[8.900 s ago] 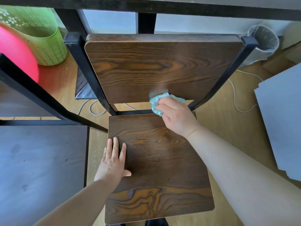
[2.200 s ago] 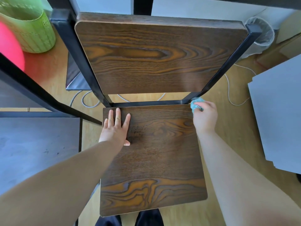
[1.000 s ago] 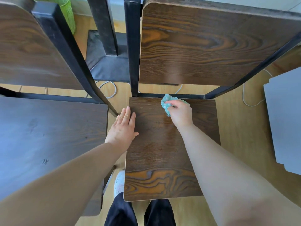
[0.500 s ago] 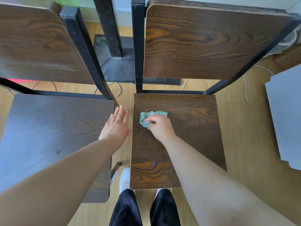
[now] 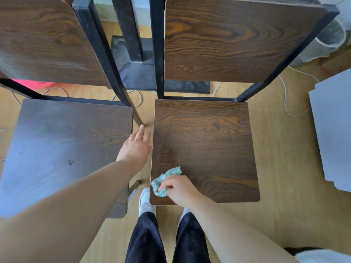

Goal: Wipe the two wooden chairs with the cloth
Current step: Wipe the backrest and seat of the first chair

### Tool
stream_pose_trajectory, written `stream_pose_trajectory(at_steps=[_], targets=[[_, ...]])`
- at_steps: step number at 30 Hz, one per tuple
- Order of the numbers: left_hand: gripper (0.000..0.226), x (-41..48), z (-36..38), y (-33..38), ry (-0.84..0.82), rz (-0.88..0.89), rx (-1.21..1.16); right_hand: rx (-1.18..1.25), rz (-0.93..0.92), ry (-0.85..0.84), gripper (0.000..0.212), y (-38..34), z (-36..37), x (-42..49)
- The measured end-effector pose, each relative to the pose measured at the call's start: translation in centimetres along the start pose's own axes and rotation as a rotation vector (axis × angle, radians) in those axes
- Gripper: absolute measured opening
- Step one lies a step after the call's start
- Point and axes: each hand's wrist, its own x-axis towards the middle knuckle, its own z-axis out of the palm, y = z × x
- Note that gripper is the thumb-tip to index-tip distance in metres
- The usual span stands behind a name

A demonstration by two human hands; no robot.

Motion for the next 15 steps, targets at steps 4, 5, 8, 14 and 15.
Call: stream_pose_trajectory(at_steps=[4, 5, 8, 14, 15], targets=[[0.059, -0.8, -0.2, 1.0, 0.008, 0.027, -0.001, 0.191, 0.124, -0.034, 0.041, 0.5, 0.5, -2.0], [0.059, -0.9, -0.3, 1.3, 0.004, 0.033, -0.001, 0.292, 0.161, -0.020, 0.039, 0.5, 0.0, -2.4], [0.060, -0.9, -1.0, 2.4, -0.021, 0.048, -0.036, 0.605, 0.236, 0.096, 0.025, 0.6, -2.4, -3.2], [0.058, 0.0, -2.0, 5.1, -0.046, 0.096, -0.177, 1.140, 0.143, 0.264, 0.028, 1.9, -9.8, -2.7], [0.057, 0.2, -2.2, 5.7, -0.051, 0.103, -0.215, 1.171, 0.113, 0.278, 0.028, 2.0, -11.1, -2.7]])
